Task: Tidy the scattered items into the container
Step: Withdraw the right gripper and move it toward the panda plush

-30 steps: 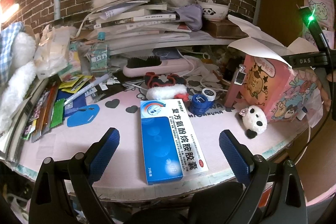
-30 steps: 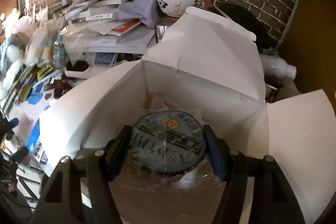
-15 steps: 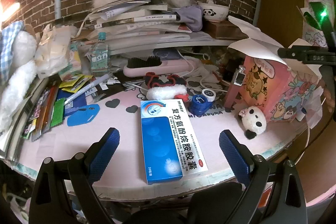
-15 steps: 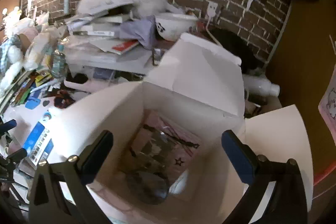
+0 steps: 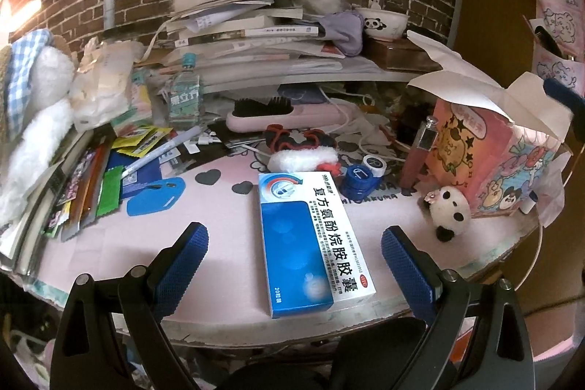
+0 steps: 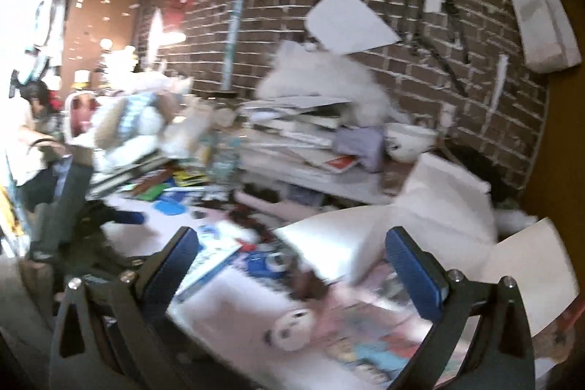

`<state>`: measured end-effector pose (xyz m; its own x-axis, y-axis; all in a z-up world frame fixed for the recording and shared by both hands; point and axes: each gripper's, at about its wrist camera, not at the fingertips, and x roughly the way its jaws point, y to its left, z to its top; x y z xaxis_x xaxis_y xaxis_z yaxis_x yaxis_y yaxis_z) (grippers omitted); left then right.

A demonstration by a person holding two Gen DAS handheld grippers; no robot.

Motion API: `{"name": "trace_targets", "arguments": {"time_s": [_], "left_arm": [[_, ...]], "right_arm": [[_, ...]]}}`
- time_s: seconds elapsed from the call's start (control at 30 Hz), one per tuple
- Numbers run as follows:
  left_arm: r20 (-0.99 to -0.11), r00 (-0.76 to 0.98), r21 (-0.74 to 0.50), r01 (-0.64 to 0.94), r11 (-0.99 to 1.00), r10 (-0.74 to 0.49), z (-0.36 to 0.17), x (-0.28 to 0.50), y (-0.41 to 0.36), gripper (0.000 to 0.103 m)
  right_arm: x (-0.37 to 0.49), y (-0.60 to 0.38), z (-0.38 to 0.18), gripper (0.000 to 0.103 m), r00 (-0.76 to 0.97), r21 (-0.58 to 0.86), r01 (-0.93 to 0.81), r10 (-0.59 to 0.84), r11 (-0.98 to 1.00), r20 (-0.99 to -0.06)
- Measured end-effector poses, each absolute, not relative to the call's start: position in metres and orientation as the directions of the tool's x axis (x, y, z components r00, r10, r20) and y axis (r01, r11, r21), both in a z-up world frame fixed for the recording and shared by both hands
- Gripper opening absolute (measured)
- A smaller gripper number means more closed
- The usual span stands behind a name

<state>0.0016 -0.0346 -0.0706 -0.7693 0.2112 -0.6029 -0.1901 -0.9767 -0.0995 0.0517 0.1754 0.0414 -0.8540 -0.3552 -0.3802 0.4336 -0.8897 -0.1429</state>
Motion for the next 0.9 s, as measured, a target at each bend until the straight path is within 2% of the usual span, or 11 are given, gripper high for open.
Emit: {"name": "trace_targets", "arguments": {"time_s": [0.23,0.3,0.43,0.6,0.9], "left_arm": [[-0.607,-0.767,-0.104,-0.18,-0.978,0.206,-0.072,0.0,-0.039,0.095],[-0.608,-0.767,-0.104,-0.178,-0.978,0.204,-0.072,0.0,-0.04,0.095],[-0.608,-0.767,-0.106,-0.177,-0.978,0.205,-0.073,0.001,-0.04,0.095],[-0.611,-0.761,-0.115,-0.187,-0.976,0.218,-0.076,0.002,-0.038,0.095],[-0.617,-0.748,-0.095,-0.237,-0.967,0.243,-0.078,0.003,-0.016,0.095]], "right_arm": [[0.077,0.155,0.007,0.095,-0.846,-0.122,0.456,-0.387,-0.882,-0.367],[0.078,0.153,-0.005,0.084,-0.821,-0.069,0.478,-0.418,-0.875,-0.388],[0.073,0.153,-0.03,0.078,-0.792,-0.006,0.472,-0.421,-0.882,-0.441],[0.061,0.166,-0.06,0.066,-0.794,0.04,0.389,-0.358,-0.92,-0.492],[0.042,0.184,-0.094,0.063,-0.793,0.051,0.262,-0.245,-0.964,-0.557]]}}
